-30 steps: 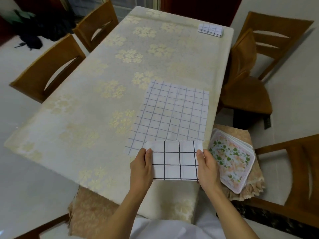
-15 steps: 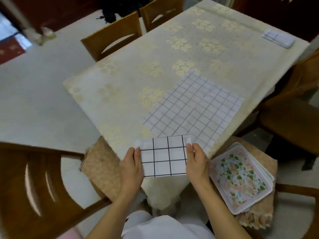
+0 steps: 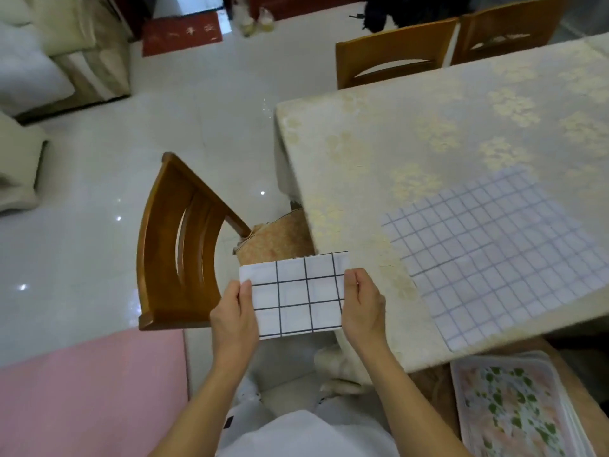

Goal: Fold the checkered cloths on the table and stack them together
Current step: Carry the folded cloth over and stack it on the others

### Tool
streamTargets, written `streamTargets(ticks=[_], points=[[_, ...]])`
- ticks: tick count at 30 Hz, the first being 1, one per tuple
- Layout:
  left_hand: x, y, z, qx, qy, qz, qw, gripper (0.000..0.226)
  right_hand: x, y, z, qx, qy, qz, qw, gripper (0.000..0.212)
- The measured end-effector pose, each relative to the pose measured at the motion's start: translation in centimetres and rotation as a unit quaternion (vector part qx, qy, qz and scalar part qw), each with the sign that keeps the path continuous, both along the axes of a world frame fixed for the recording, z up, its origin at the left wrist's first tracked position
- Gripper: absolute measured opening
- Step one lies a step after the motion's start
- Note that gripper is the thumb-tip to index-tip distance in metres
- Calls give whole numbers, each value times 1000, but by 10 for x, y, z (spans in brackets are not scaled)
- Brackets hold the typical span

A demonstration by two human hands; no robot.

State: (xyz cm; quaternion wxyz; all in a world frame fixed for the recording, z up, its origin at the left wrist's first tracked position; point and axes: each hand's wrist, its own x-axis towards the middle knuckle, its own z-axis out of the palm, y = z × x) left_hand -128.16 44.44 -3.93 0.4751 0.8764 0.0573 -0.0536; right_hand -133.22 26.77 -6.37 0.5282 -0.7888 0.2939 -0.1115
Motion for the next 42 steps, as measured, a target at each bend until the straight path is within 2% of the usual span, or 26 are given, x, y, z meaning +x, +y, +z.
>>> streamTargets(ticks=[11,16,20,27,36,42], points=[[27,103,-11,-34,-5,69,997,33,47,102,10,-7,26,69,997,31],[70,176,-7,-43,-9,66,997,27,91,173,6,-55,41,63,996,32],[113,246,-3,-28,-17,55,998,36,128,241,9,-77,42,44,995,32],[178,334,1,-9,-28,27,999,41,181,326,18,-36,32,33,998,33],[239,380,-5,-14,-11,34,999,43,245,373,7,-42,-5,30,999,38],[314,397,-16,-7,3,36,999,42,318,390,-8,-55,-1,26,998,37]])
